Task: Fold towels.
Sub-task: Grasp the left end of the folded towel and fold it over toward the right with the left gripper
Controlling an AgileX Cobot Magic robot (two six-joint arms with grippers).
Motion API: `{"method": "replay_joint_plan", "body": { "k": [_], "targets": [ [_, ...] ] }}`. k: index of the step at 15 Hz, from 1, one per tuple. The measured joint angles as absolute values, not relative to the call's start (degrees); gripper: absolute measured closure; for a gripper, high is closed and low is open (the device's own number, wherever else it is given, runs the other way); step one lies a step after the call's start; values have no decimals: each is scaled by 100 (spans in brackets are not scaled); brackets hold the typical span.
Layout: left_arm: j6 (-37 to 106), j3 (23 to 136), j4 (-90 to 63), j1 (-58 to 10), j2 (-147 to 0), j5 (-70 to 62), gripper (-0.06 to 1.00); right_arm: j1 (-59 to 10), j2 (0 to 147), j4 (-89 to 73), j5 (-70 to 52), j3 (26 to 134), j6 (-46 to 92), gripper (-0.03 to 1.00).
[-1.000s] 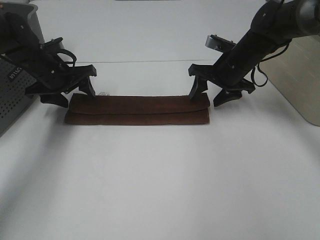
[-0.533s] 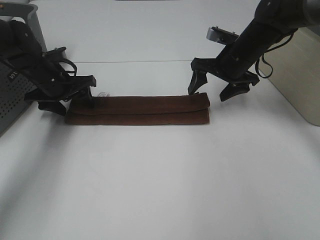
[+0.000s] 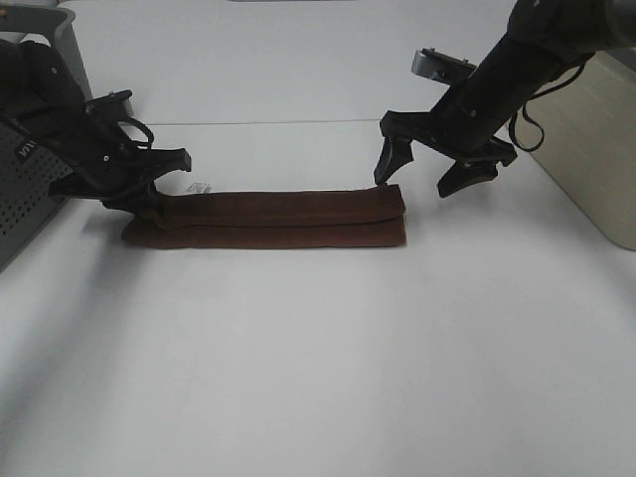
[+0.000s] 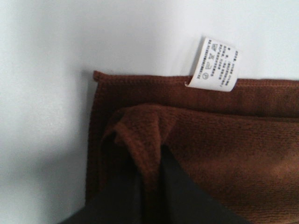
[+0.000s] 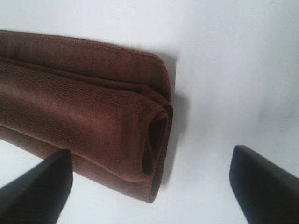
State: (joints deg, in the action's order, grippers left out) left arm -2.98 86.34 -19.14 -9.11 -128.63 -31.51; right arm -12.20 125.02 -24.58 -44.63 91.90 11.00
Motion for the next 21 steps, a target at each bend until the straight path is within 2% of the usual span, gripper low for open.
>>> {"method": "replay_joint_plan", "body": {
  "k": [4,5,6,9,10,16,21],
  "targets": [
    [-298,8634,-1742,-911,-12829,-3186,89,-1220,12215,-2458,-4463,9207,1100,12],
    [-298,8634,-1725,-911,-12806,-3209,86,-1220,12215,-2458,-4463,9207,1100,12],
    [-298,8634,-1719,-911,-12788,-3249,79,-1220,12215,-2458,-4469,9207,1100,12],
    [-298,8634,-1679,-911,-12783,-3403,39,-1220,12215,-2458,-4475,9207,1100,12],
    [-298,8634,-1627,-911,-12783,-3421,34,-1220,12215,-2458,-4486,9207,1100,12],
    [-298,8634,-1306,-911,-12783,-3289,27,-1220,12215,-2458,-4492,9207,1100,12],
    [-298,8634,-1312,-911,-12880,-3231,27,-1220,12215,-2458,-4481,9207,1100,12]
  ]
}}
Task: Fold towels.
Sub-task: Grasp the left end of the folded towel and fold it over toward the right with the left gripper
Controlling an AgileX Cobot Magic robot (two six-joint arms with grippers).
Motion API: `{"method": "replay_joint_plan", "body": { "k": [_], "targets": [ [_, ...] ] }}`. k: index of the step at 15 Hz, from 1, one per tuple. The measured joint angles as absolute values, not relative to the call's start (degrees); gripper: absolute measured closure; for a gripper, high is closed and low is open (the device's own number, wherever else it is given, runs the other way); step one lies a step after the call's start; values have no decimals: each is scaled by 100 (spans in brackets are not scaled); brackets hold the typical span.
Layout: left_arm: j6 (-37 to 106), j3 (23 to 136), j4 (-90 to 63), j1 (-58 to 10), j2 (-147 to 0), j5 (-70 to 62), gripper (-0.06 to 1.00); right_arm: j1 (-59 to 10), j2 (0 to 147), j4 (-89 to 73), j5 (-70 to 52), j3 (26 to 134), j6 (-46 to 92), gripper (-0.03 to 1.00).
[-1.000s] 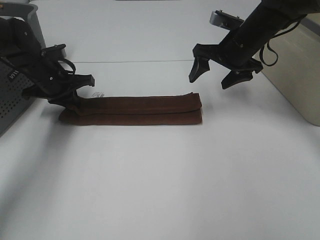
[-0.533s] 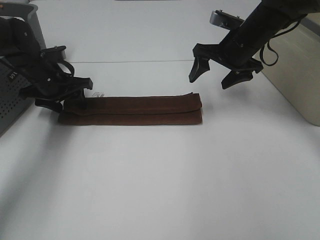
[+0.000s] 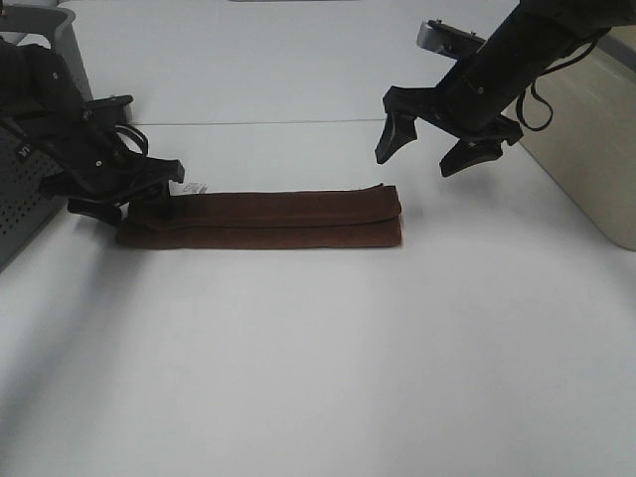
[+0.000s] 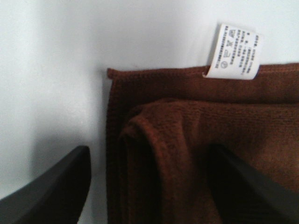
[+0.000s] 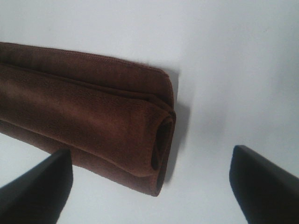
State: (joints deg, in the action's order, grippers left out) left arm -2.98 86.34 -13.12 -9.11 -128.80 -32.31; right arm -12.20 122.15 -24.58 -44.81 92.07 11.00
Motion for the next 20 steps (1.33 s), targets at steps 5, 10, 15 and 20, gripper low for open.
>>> {"method": "replay_joint_plan", "body": {
  "k": [5,10,15,20],
  "targets": [
    [-298,8640,-1495,-917,-12943,-3111,77,-1220,12215,-2458,-4469,9207,1100,12],
    [-298,8766,-1192,-922,-12748,-3598,87,-1220,12215,-2458,-4475,9207,1100,12],
    [-630,10239,-951,-1209,-12433,-5168,87,-1220,12210,-2578,-4830,9207,1100,12],
    [-1117,10892,-1112,-2137,-12662,-5254,87,-1220,11774,-2573,-4985,9207,1100,12]
  ]
}}
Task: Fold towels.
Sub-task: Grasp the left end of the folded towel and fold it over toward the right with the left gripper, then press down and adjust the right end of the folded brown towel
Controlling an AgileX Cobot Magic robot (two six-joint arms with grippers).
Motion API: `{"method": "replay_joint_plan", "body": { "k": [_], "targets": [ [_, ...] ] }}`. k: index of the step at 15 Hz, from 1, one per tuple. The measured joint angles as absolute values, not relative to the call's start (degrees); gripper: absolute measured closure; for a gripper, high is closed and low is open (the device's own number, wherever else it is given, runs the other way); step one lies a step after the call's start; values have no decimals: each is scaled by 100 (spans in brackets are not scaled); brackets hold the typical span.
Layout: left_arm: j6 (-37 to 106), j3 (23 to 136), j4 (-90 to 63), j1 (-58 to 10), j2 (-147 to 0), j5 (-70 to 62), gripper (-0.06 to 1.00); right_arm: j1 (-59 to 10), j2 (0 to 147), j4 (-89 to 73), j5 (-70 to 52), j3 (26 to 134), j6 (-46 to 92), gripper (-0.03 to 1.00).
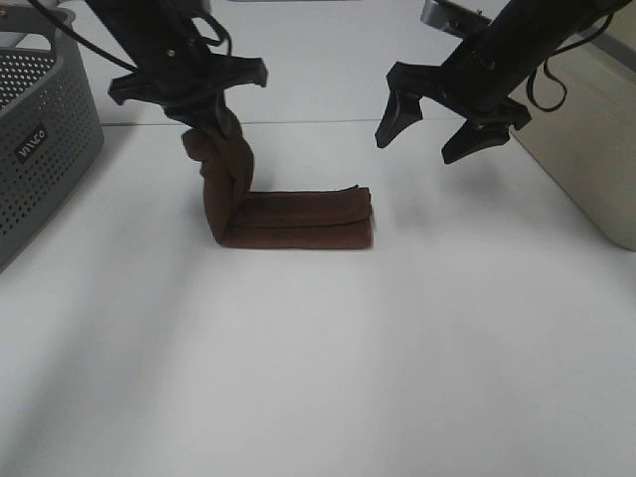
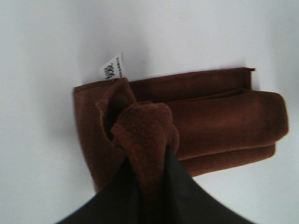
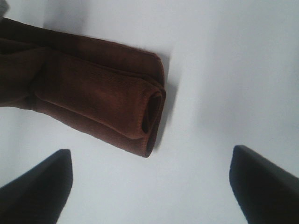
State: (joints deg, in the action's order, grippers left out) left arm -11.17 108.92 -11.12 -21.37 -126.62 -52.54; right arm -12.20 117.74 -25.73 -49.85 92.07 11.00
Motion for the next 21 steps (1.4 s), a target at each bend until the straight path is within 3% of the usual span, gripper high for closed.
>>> {"method": "replay_joint_plan", "body": {
  "k": [3,5,9,10,13,16,21],
  "targets": [
    [-1369,11287,-1679,-2555,-13275,-5019,86,-1220,11459,-2567,-5197,9207,1100,12],
    [-1530,11574,-2080,-2664,-13625,-4916,80,-1220,11385,-2527,-5369,9207,1094,12],
    [-1461,11665,-3340,-2670,-13854,-4566,41,-1220,11379,-2103,-5420,9207,630,12],
    [-1289,11671,-3707,-2670,-13854,-4509,36,-1220,11379,-2045,-5443,9207,602,12],
    [-710,11975,-4137,-2664,-13843,-4503,32,-1220,11379,-2023,-5483,9207,596,12],
    [-418,12210,-3392,-2292,-13453,-4486,32,-1220,11545,-3277,-5363,9207,1031,12],
    [-407,12227,-2372,-1621,-13121,-4601,32,-1604,12382,-5942,-5357,9207,2945,12]
  ]
}}
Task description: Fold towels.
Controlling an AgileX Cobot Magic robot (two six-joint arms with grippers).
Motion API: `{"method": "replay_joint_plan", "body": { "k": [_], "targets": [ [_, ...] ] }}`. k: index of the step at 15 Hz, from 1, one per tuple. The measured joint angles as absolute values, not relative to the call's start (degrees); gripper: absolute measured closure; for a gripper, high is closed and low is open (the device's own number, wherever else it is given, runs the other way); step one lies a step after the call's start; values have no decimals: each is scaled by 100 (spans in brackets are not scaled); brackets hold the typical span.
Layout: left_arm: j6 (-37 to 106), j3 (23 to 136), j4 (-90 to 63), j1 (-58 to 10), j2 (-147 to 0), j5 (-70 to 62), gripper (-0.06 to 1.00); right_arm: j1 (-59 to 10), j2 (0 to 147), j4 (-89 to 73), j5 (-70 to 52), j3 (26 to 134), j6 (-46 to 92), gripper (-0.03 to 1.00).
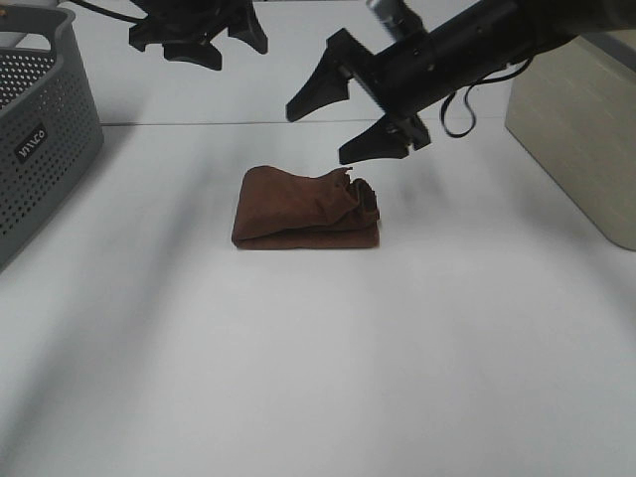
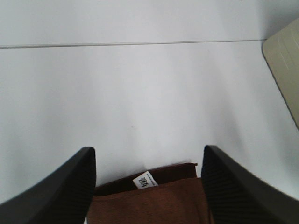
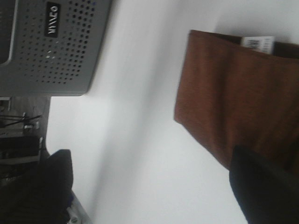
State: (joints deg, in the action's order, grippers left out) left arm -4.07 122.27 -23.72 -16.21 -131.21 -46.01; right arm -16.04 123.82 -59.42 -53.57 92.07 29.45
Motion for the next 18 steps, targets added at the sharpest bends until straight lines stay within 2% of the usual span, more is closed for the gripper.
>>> {"method": "replay_joint_plan", "body": {
  "k": [3,10,15,18],
  "targets": [
    [-407,12227,-2189,-1541,-13115,-4830,32,-1828,12783,-6503,-5340,9207,3300,12],
    [-401,12227,-2154,-1536,-13092,-4950,32,-1369,13109,-5804,-5214,9207,2876,12],
    [-401,12227,-1610,-1536,-12508,-5821,32,-1341,12697,-3856,-5495,9213,1759,12],
    [-401,12227,-1037,-1536,-11918,-6663,32,-1341,11866,-3140,-6050,9213,1352,12]
  ]
}}
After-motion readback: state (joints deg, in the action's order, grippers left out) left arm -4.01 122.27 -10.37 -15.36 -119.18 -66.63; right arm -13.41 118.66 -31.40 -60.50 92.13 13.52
